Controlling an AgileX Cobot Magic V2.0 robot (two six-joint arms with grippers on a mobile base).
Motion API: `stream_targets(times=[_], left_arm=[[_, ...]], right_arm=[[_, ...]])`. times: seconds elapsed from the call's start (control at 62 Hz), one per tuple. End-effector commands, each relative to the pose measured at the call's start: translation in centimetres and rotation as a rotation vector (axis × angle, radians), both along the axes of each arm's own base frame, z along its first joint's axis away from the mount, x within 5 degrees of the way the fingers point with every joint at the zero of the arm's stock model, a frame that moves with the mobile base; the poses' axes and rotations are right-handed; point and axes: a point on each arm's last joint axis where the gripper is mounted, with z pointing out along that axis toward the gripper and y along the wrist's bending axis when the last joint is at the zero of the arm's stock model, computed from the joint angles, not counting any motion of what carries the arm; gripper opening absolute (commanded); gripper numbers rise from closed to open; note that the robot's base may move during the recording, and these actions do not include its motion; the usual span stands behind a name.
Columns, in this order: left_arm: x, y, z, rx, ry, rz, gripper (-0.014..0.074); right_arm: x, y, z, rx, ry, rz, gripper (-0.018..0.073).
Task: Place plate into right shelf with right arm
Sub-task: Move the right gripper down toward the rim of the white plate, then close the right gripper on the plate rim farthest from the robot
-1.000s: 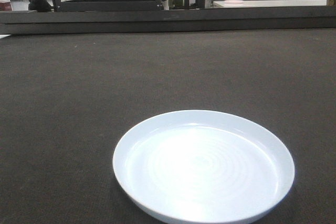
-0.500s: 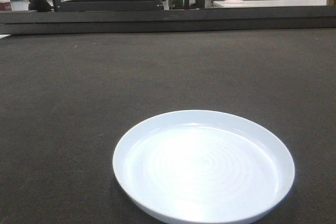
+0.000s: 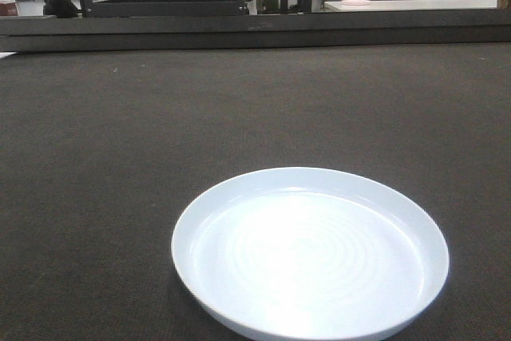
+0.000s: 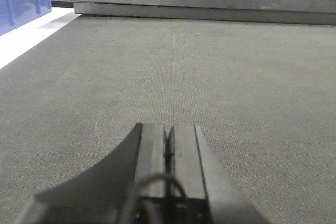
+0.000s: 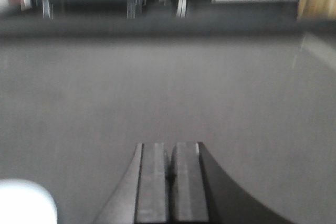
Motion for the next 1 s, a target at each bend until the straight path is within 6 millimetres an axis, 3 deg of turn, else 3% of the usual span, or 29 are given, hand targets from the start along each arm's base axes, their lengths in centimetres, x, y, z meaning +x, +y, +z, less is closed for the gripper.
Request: stream_targets(times=[0.0,0.145,0.403,0.548,0.726,0.806,0.984], left_arm=[[-0.1,0.1,0.5,-0.018,-0.089,0.009,-0.0128],[-0.1,0.1,0.5,-0.018,-0.089,0.009,-0.0128],[-0.1,0.1,0.5,-0.018,-0.089,0.009,-0.0128],[-0.1,0.1,0.5,-0.018,-0.089,0.009,-0.0128],[-0.1,0.1,0.5,-0.018,-0.089,0.009,-0.0128],[-0.1,0.1,0.5,-0.018,-0.089,0.009,-0.0128],[-0.1,0.1,0.5,-0.018,-0.089,0.009,-0.0128]], right_arm=[[1.3,0.2,2.0,0.008,0.119,0.02,0.0053],[4.0,0.6,2.3,-0.002,0.383,0.048,0.0053],[9.4,1.3,0.1,-0.024,0.782,0.093,0.0053],[12.0,3.4,-1.0,-0.034,0.961,0.153,0.0055],[14.8,6.3,-1.8,-0.006,1.061,0.091,0.0066],[15.6,7.4,-2.0,-0.018,1.096,0.051,0.0165],[16.5,9.9,-1.8,-0.064,1.096,0.109,0.0512]])
